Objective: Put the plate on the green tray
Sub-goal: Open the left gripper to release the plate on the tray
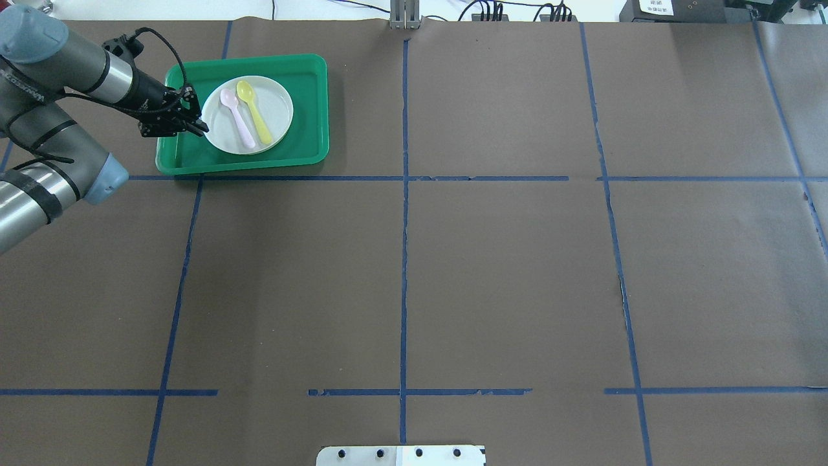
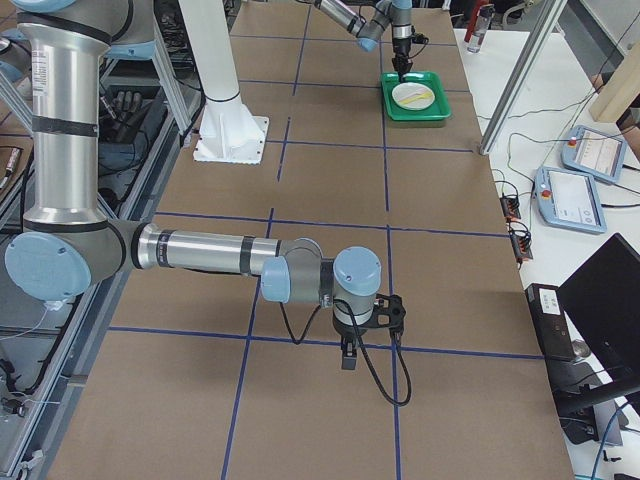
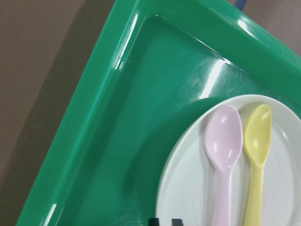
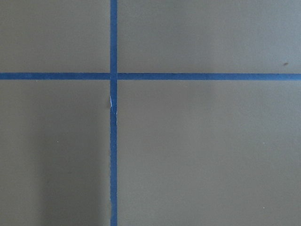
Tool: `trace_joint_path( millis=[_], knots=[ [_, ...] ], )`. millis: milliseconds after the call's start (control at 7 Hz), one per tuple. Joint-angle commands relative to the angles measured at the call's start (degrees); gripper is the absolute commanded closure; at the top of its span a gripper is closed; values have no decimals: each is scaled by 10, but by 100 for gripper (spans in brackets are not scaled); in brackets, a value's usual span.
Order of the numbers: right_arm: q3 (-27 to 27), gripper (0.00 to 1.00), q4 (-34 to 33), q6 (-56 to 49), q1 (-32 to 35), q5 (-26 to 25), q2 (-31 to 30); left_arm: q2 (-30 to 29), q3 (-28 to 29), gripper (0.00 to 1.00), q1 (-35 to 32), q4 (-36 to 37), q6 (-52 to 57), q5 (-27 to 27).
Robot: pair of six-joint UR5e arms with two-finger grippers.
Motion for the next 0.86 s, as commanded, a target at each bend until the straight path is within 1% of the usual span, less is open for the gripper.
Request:
trace_joint_path(
  millis=[0, 143, 286, 429, 571, 714],
  knots=[
    [0, 0, 0, -1, 0, 0, 0, 2, -2, 0, -1, -5, 1, -3],
    [0, 0, 0, 0, 0, 0, 0, 3, -9, 0, -7, -4, 5, -5],
    [0, 0, 0, 0, 0, 0, 0, 7, -40, 0, -19, 6, 32, -5],
    [0, 0, 0, 0, 0, 0, 0, 29, -94, 0, -26, 50, 75, -11],
    [0, 0, 0, 0, 0, 0, 0, 53, -159, 0, -34, 112, 118, -19],
    [0, 0, 0, 0, 0, 0, 0, 92, -228, 0, -47, 138, 157, -18]
  ],
)
